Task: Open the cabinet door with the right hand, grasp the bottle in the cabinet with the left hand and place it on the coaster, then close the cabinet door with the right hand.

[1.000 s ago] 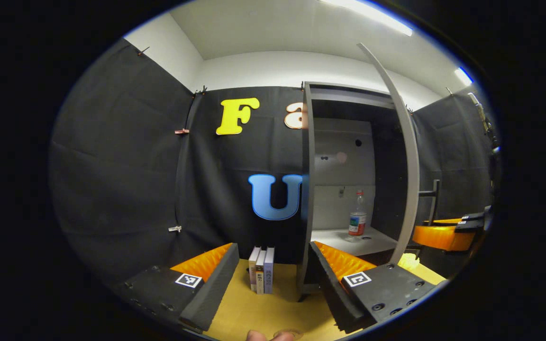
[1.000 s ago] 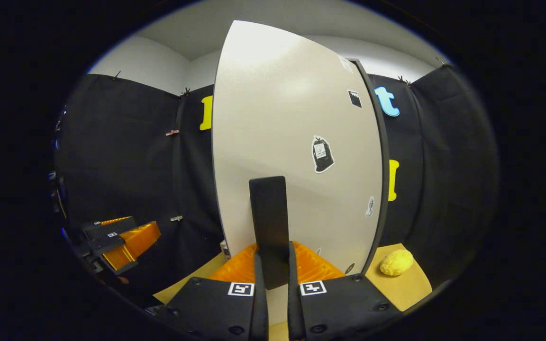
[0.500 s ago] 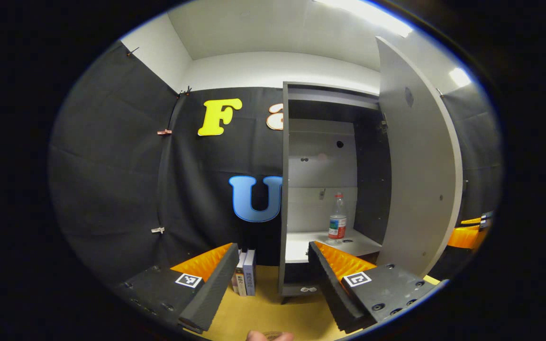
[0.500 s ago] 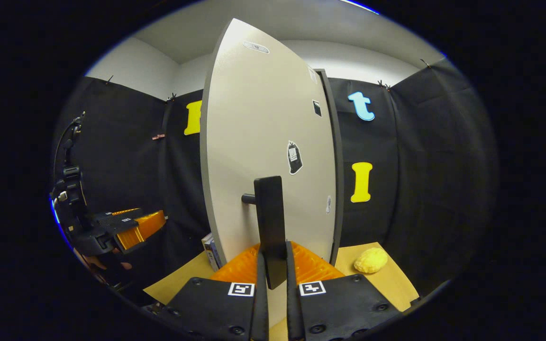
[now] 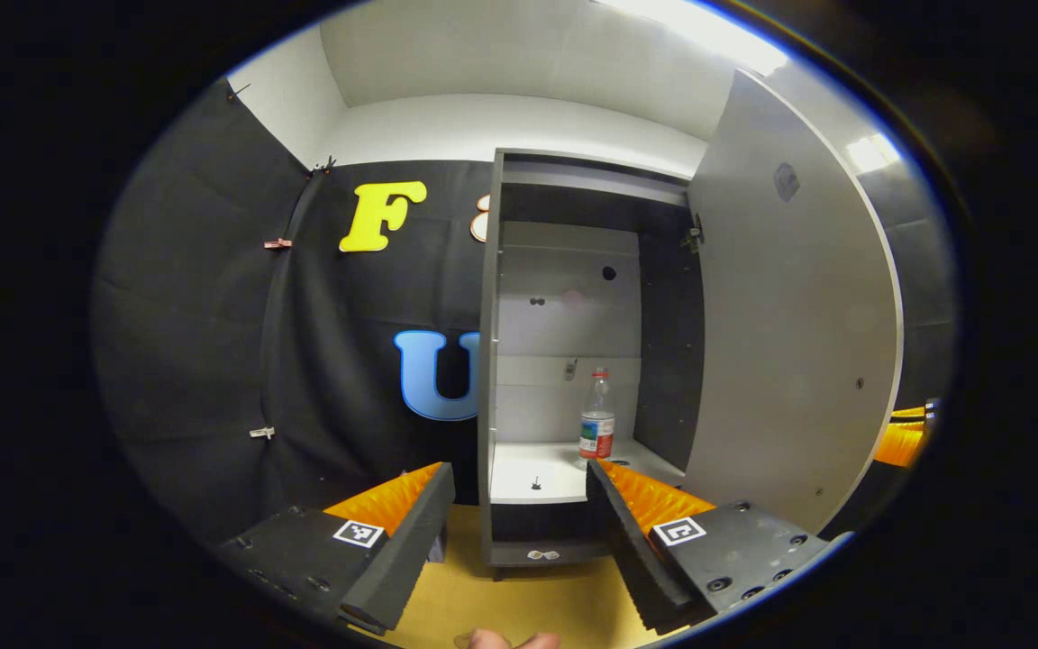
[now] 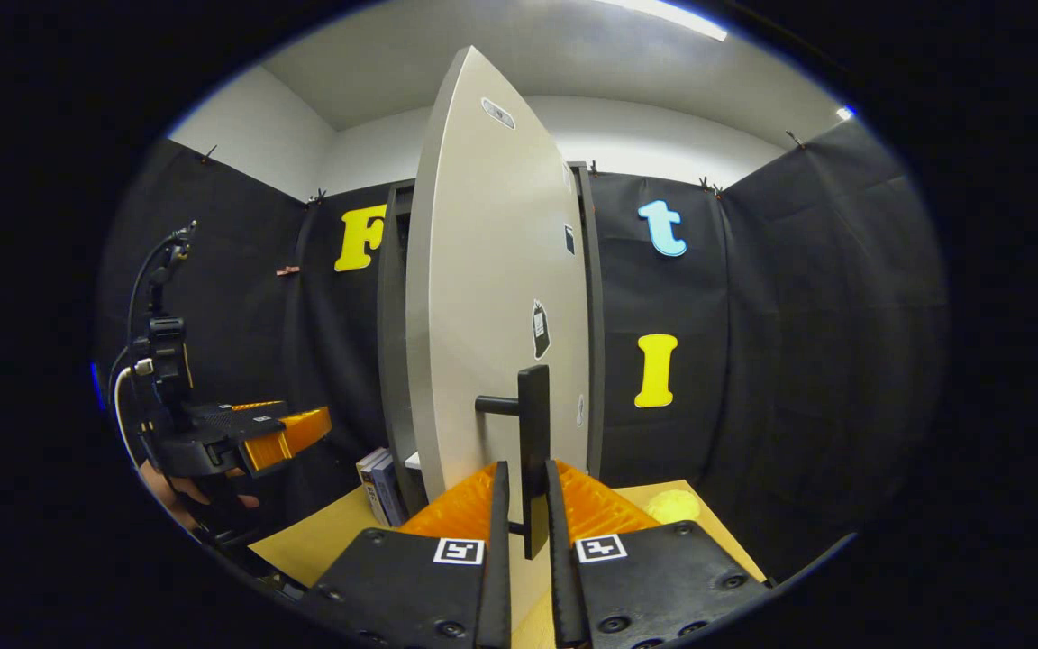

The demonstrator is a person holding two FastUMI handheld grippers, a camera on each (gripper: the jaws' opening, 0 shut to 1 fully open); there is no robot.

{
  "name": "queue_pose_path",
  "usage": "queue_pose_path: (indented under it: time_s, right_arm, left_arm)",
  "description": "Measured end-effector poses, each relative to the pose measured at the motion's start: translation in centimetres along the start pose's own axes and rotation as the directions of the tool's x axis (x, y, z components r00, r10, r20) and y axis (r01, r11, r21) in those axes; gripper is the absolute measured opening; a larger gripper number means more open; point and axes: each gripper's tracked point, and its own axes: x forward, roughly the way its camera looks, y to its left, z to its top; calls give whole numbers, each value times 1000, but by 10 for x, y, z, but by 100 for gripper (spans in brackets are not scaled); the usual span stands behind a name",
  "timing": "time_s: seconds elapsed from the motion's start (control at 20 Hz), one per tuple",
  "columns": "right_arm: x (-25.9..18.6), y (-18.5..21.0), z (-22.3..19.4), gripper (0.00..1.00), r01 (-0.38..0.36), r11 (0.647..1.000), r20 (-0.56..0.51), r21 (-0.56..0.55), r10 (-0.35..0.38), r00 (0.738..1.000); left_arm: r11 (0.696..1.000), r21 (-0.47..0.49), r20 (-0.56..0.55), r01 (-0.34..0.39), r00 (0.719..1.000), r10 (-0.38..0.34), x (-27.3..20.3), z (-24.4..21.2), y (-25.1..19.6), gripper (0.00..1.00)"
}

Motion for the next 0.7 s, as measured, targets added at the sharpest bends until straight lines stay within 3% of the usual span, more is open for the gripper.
queue_pose_path:
  time_s: [0.25,0.3,0.35,0.7]
  right_arm:
    - [-2,-12,-1,22,64,997,-5,40,-64,998]
    - [-5,-14,0,9,72,997,-2,41,-72,997]
    - [-2,-17,0,19,78,996,-4,41,-78,997]
    - [-8,-35,-2,20,135,990,-17,40,-134,991]
  left_arm:
    - [1000,14,4,17,1000,-17,5,2,-15,93]
    - [1000,14,3,18,1000,-18,6,1,-19,92]
    - [1000,14,1,19,1000,-19,8,0,-21,93]
    - [999,20,-6,36,999,-36,17,2,-38,93]
